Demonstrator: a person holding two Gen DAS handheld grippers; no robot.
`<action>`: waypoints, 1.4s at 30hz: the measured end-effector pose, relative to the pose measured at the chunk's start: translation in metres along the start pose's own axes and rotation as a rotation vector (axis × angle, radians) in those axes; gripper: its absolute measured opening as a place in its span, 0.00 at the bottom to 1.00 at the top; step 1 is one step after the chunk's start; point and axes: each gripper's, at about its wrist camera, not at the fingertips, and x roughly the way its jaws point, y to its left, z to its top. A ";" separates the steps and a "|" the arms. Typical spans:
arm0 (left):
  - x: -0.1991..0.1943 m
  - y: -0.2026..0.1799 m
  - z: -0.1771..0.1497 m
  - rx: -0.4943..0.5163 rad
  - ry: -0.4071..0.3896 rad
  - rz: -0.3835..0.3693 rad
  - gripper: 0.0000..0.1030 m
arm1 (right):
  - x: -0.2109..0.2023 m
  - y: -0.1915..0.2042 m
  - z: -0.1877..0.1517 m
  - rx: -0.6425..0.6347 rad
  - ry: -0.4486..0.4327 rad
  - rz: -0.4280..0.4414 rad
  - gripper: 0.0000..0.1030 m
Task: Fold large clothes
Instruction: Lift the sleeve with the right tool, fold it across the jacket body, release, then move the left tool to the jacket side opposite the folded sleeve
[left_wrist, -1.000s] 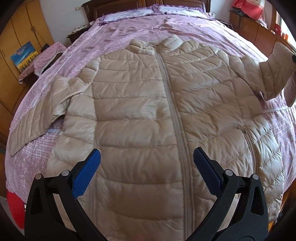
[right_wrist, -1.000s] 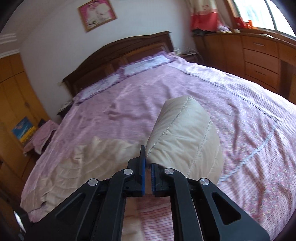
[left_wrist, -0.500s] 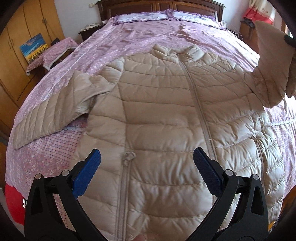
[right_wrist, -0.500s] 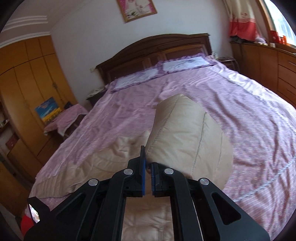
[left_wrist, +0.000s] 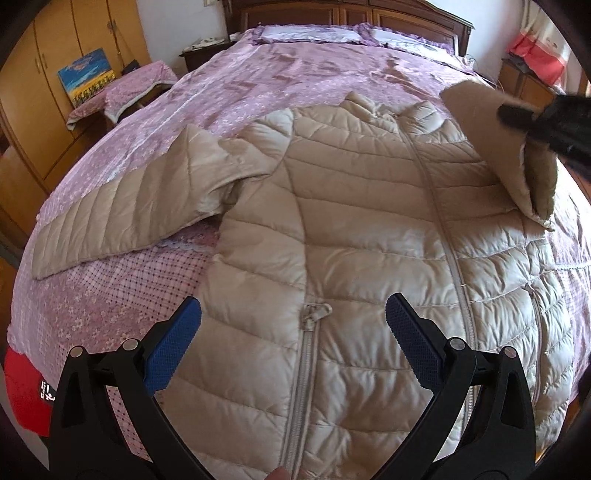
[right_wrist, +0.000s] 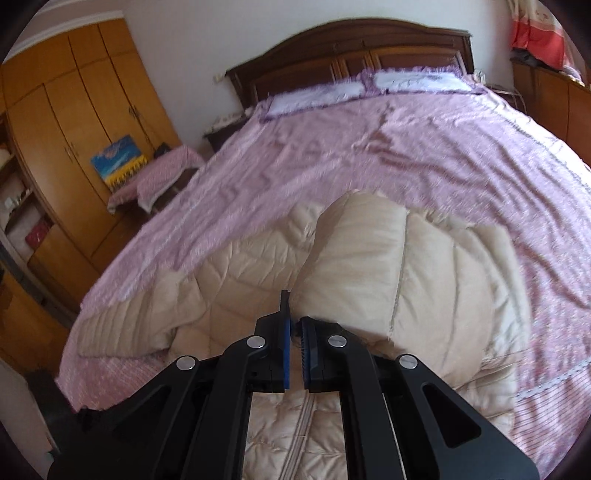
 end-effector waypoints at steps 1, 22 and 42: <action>0.001 0.002 0.000 -0.004 0.002 0.002 0.97 | 0.006 0.002 -0.004 0.002 0.015 -0.001 0.06; 0.006 0.011 -0.001 -0.015 0.003 0.009 0.97 | 0.024 0.002 -0.061 0.045 0.126 0.022 0.82; -0.017 -0.098 0.028 0.292 -0.084 -0.142 0.97 | -0.080 -0.100 -0.070 0.196 0.021 -0.299 0.85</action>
